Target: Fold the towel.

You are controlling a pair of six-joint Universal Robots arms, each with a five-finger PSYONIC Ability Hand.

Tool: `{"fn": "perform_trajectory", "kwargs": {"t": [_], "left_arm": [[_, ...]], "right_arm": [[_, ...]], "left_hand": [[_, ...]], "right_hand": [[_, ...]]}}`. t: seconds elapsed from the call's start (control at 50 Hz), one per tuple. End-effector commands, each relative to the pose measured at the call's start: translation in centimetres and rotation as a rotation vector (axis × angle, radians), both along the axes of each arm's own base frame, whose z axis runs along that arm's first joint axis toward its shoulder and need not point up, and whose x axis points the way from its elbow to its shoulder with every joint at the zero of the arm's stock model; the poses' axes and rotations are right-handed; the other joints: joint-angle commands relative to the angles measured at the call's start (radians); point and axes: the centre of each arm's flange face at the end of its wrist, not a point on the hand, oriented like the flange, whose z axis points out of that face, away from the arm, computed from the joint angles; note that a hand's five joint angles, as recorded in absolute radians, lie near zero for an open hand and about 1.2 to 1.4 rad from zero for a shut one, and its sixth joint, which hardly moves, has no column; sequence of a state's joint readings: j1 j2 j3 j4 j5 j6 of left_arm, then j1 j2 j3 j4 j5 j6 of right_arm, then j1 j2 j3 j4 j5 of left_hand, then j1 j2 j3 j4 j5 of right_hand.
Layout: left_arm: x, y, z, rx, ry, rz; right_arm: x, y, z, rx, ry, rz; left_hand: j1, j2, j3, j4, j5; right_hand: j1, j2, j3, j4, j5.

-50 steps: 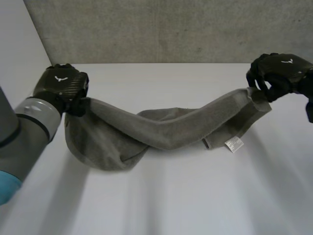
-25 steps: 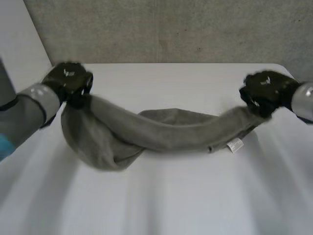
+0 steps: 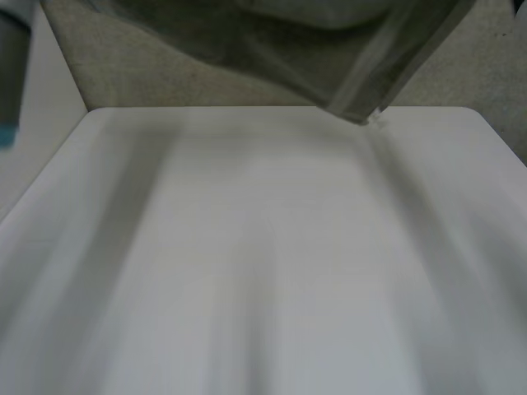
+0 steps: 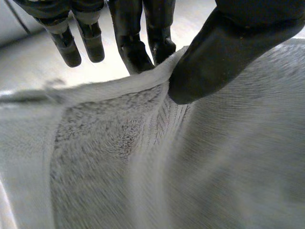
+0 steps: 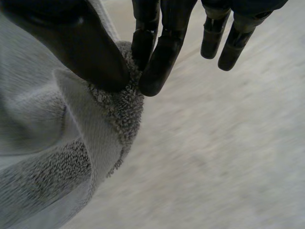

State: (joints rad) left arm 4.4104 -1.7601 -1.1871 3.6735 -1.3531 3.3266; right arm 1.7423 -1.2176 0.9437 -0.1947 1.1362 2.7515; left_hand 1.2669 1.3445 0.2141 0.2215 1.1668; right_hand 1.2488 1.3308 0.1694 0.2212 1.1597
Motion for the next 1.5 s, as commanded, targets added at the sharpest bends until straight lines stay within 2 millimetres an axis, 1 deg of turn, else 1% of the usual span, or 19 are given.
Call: {"fn": "perform_trajectory", "kwargs": {"t": [0.02, 0.06, 0.08, 0.1, 0.12, 0.16, 0.18, 0.22, 0.32, 0.44, 0.5, 0.6, 0.72, 0.76, 0.92, 1.06, 1.28, 1.42, 1.5], "left_arm": [[-0.6, 0.8, -11.1, 0.341, -0.166, -0.087], [-0.1, 1.3, -15.3, 0.472, -0.201, -0.084], [-0.1, 1.3, -15.3, 0.473, -0.201, -0.084], [0.0, 1.6, -17.5, 0.538, -0.224, -0.082], [0.0, 1.6, -17.5, 0.539, -0.225, -0.082], [0.9, 1.8, -21.1, 0.657, -0.269, -0.056], [0.9, 1.8, -21.1, 0.657, -0.269, -0.056], [2.2, 1.9, -23.1, 0.731, -0.321, -0.015], [2.8, 2.8, -24.6, 0.801, -0.402, 0.006], [2.9, 3.8, -24.6, 0.831, -0.438, 0.007], [3.1, 4.1, -23.4, 0.808, -0.429, 0.017], [3.1, 5.5, -22.3, 0.777, -0.428, 0.01], [3.4, 6.9, -20.1, 0.715, -0.405, 0.011], [3.7, 7.3, -18.8, 0.672, -0.391, 0.023], [4.2, 8.6, -16.2, 0.603, -0.372, 0.041], [4.3, 9.7, -15.9, 0.641, -0.384, 0.032], [4.3, 11.0, -17.5, 0.709, -0.417, 0.015], [4.7, 11.4, -18.3, 0.746, -0.473, 0.033], [4.9, 12.1, -18.8, 0.784, -0.532, 0.036]], "right_arm": [[0.3, 1.0, -7.0, 0.253, 0.127, 0.093], [0.0, 1.8, -10.3, 0.358, 0.211, 0.124], [0.0, 1.8, -10.4, 0.358, 0.211, 0.124], [-0.1, 2.4, -12.2, 0.412, 0.262, 0.148], [-0.1, 2.4, -12.2, 0.412, 0.263, 0.148], [0.0, 3.8, -15.7, 0.51, 0.381, 0.196], [0.0, 3.8, -15.7, 0.511, 0.382, 0.197], [-0.3, 5.2, -18.1, 0.566, 0.518, 0.22], [-1.9, 6.2, -19.1, 0.631, 0.641, 0.223], [-4.0, 5.6, -18.5, 0.701, 0.585, 0.166], [-4.5, 5.6, -18.3, 0.713, 0.569, 0.15], [-5.2, 7.6, -18.2, 0.725, 0.586, 0.105], [-5.7, 8.3, -18.5, 0.685, 0.632, 0.014], [-6.5, 8.1, -17.7, 0.609, 0.644, -0.079], [-8.0, 8.0, -14.8, 0.472, 0.622, -0.22], [-8.2, 9.5, -13.2, 0.429, 0.61, -0.26], [-7.9, 10.9, -14.5, 0.493, 0.604, -0.255], [-8.3, 10.6, -14.0, 0.486, 0.601, -0.268], [-8.3, 11.6, -14.1, 0.543, 0.62, -0.239]], "left_hand": [[0.129, 0.052, -0.04, -0.047, 0.055], [0.129, 0.052, -0.04, -0.047, 0.055], [0.129, 0.052, -0.04, -0.047, 0.055], [0.129, 0.052, -0.04, -0.047, 0.055], [0.129, 0.052, -0.04, -0.047, 0.055], [0.129, 0.052, -0.04, -0.047, 0.055], [0.129, 0.052, -0.04, -0.047, 0.055], [0.129, 0.052, -0.04, -0.047, 0.055], [0.129, 0.052, -0.04, -0.047, 0.055], [0.129, 0.052, -0.04, -0.047, 0.055], [0.129, 0.052, -0.04, -0.047, 0.055], [0.129, 0.052, -0.04, -0.047, 0.055], [0.129, 0.052, -0.04, -0.047, 0.055], [0.129, 0.052, -0.04, -0.047, 0.055], [0.129, 0.052, -0.04, -0.047, 0.055], [0.129, 0.052, -0.04, -0.047, 0.055], [0.129, 0.052, -0.04, -0.047, 0.055], [0.129, 0.052, -0.04, -0.047, 0.055], [0.129, 0.052, -0.04, -0.047, 0.055]], "right_hand": [[0.147, 0.065, 0.005, -0.047, 0.062], [0.147, 0.065, 0.005, -0.047, 0.062], [0.147, 0.065, 0.005, -0.047, 0.062], [0.147, 0.065, 0.005, -0.047, 0.062], [0.147, 0.065, 0.005, -0.047, 0.062], [0.147, 0.065, 0.005, -0.047, 0.062], [0.147, 0.065, 0.005, -0.047, 0.062], [0.147, 0.065, 0.005, -0.047, 0.062], [0.147, 0.065, 0.005, -0.047, 0.062], [0.147, 0.065, 0.005, -0.047, 0.062], [0.147, 0.065, 0.005, -0.047, 0.062], [0.147, 0.065, 0.005, -0.047, 0.062], [0.147, 0.065, 0.005, -0.047, 0.062], [0.147, 0.065, 0.005, -0.047, 0.062], [0.147, 0.065, 0.005, -0.047, 0.062], [0.147, 0.065, 0.005, -0.047, 0.062], [0.147, 0.065, 0.005, -0.047, 0.062], [0.147, 0.065, 0.005, -0.047, 0.062], [0.147, 0.065, 0.005, -0.047, 0.062]]}}
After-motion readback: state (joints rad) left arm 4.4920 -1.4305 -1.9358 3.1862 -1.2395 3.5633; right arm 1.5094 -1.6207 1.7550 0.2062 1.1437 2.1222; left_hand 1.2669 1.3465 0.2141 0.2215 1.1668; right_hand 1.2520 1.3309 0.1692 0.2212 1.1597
